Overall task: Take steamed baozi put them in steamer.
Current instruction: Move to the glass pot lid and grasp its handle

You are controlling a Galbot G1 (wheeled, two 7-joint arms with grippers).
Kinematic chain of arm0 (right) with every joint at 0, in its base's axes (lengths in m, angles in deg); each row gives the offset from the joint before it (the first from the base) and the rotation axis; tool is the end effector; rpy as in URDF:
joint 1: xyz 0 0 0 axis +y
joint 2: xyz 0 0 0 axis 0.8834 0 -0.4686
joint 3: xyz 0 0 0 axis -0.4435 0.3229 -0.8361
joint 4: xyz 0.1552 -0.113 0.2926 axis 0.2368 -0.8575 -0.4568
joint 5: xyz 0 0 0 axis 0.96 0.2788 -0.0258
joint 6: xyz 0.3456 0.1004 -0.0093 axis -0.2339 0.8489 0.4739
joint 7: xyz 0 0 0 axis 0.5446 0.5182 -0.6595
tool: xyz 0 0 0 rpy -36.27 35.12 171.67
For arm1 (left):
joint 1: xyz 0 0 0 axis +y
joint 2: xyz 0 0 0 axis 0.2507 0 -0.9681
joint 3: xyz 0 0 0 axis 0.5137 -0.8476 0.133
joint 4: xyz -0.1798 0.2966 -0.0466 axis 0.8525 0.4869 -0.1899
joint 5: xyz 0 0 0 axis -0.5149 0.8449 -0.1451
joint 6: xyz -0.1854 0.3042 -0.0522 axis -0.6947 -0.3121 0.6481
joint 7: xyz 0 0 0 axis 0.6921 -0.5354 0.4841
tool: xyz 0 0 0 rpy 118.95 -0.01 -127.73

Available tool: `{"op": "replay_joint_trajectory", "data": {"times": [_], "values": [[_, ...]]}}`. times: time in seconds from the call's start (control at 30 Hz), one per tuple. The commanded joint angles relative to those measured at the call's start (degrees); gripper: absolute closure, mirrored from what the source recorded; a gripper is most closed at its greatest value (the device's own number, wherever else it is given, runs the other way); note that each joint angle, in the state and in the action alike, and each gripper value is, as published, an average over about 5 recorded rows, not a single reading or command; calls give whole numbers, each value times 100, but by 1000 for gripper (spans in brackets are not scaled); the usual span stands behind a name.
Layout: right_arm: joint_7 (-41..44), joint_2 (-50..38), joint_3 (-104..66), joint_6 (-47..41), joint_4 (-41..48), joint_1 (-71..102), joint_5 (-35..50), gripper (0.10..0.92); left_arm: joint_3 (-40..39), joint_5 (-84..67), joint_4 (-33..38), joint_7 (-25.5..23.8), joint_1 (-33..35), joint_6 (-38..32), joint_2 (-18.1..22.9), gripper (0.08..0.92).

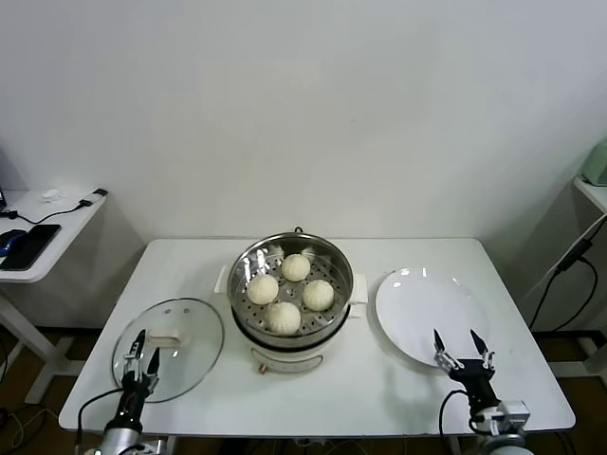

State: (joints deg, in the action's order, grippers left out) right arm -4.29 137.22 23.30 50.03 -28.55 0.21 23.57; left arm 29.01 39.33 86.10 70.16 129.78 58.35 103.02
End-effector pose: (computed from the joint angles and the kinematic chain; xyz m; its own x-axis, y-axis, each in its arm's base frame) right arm 0.1910 -0.1259 -0.3936 -0.9805 0.0148 0.1959 0.0183 0.9997 0.0160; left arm 0.1750 0.1565 -0.4660 -0.9973 -0.0732 -0.0051 -0.0054 0.0036 1.0000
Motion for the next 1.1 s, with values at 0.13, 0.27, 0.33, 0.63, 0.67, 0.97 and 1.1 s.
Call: {"op": "replay_joint_trajectory", "data": {"times": [0.13, 0.27, 0.33, 0.63, 0.67, 0.97, 1.1], "values": [[-46, 36, -35, -32, -58, 86, -67, 203, -157, 448, -371, -39, -663, 238, -58, 177], [-61, 31, -59, -58, -87, 88, -87, 203, -229, 456, -483, -33, -804, 248, -47, 177], [-68, 32, -67, -70, -108, 90, -103, 202, -257, 460, -546, -25, -842, 253, -41, 177], [-81, 53, -43, -100, -195, 107, -149, 202, -286, 495, -923, 135, -930, 230, -36, 238], [-81, 54, -37, -100, -201, 107, -153, 202, -284, 499, -965, 160, -928, 224, -38, 261], [-82, 48, -16, -161, -299, 106, -169, 202, -284, 487, -1226, 306, -957, 157, -34, 521], [-78, 39, -20, -190, -357, 118, -180, 203, -290, 464, -1187, 311, -954, 127, -38, 633]]}}
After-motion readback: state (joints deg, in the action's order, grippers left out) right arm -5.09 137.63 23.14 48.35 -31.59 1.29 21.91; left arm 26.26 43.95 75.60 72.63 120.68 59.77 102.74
